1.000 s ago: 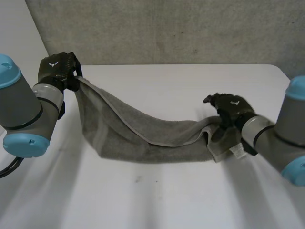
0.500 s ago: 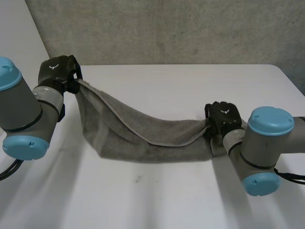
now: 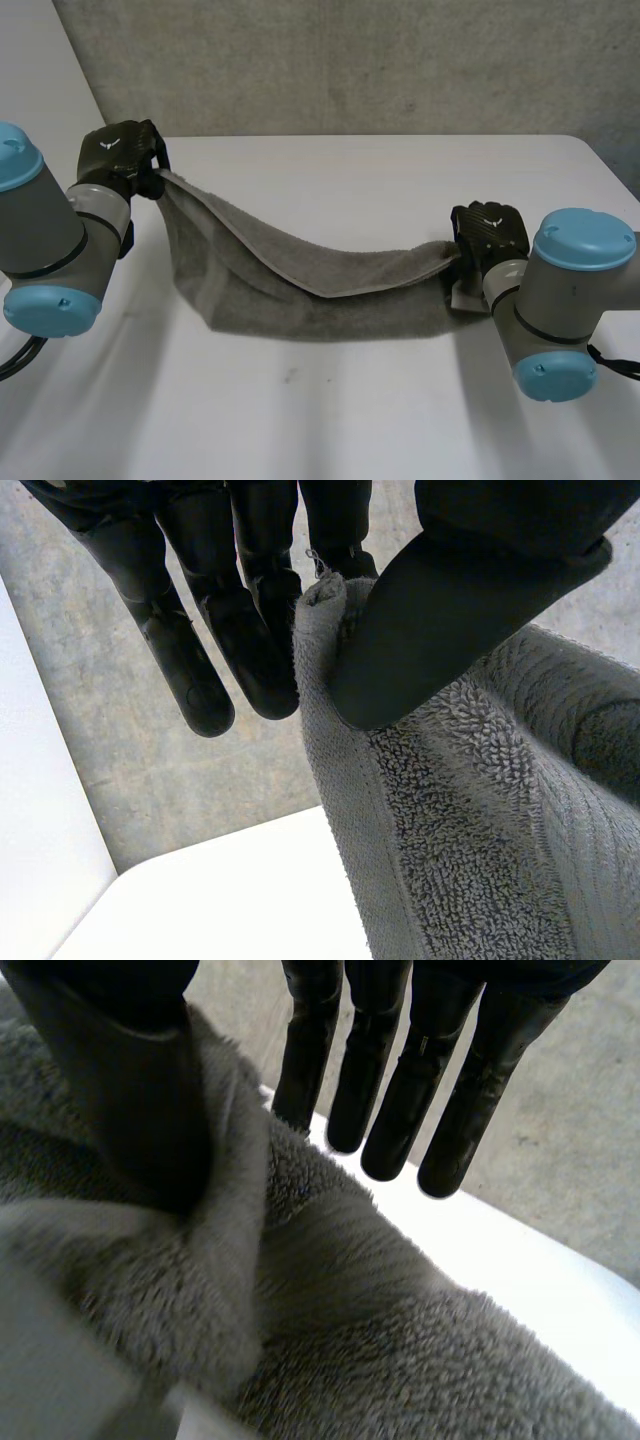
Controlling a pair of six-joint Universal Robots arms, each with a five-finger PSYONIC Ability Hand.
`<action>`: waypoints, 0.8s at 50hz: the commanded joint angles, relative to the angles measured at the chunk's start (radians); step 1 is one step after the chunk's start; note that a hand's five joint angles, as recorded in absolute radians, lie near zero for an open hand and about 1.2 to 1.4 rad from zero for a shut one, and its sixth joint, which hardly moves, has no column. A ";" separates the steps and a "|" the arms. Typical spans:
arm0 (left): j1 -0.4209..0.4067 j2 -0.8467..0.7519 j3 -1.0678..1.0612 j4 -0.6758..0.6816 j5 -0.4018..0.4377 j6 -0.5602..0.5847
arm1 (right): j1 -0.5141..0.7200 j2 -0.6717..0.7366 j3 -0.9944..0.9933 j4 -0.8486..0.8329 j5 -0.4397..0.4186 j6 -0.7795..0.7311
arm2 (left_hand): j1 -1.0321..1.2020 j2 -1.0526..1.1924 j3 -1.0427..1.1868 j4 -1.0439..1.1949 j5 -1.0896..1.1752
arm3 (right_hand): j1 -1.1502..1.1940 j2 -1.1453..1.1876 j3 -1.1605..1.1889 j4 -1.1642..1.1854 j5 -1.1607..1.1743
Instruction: Fold the towel.
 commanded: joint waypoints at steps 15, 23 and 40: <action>0.008 0.092 -0.027 -0.008 0.003 0.008 | -0.151 -0.253 -0.063 0.178 -0.145 -0.235 | 0.191 0.178 0.180 0.178 0.186 | 0.555 0.552 0.560 0.562 0.559; 0.003 0.287 -0.010 -0.041 0.005 0.018 | -0.173 -0.377 -0.330 0.570 -0.219 -0.444 | 0.191 0.178 0.180 0.178 0.186 | 0.555 0.552 0.560 0.562 0.559; 0.008 0.531 0.013 -0.262 0.034 0.029 | -0.288 -0.447 -0.742 1.134 -0.454 -0.459 | 0.191 0.178 0.180 0.178 0.186 | 0.555 0.552 0.560 0.562 0.559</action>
